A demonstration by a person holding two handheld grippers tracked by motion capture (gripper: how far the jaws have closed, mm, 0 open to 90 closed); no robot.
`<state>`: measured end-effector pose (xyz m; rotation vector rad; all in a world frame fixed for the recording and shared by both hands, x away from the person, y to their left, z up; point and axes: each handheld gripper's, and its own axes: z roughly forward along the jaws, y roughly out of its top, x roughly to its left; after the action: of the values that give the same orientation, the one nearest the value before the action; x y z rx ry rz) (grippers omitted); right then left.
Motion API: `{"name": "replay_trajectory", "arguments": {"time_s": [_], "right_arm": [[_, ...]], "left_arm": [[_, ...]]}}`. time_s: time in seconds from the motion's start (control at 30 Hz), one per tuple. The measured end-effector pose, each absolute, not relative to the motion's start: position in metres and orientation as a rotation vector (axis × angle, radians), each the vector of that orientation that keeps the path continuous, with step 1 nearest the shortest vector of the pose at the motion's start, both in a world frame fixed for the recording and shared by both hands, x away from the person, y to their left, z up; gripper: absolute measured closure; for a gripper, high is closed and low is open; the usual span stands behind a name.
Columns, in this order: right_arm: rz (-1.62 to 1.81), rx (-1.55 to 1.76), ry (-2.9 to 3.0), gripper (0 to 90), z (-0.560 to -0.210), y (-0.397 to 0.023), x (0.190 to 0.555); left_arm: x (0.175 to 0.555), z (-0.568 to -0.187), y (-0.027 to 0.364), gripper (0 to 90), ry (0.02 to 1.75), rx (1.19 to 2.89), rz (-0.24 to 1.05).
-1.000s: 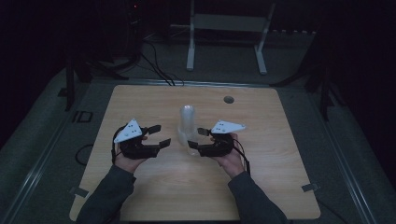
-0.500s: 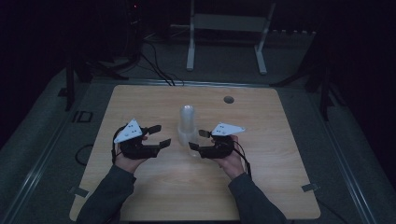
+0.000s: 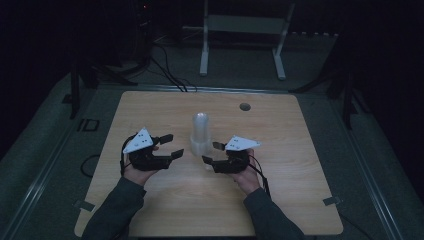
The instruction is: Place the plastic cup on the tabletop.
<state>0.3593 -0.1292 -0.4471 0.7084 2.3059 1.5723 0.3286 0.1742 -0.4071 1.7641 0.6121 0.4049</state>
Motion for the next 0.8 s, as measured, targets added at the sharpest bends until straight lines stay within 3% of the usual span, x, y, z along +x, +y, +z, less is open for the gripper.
{"name": "replay_trajectory", "arguments": {"time_s": [0.8], "right_arm": [[1.554,0.719,2.302,31.0,-0.46,-0.124,0.358]], "left_arm": [[0.329,-0.407,0.174,31.7,0.611,1.764,0.403]]}}
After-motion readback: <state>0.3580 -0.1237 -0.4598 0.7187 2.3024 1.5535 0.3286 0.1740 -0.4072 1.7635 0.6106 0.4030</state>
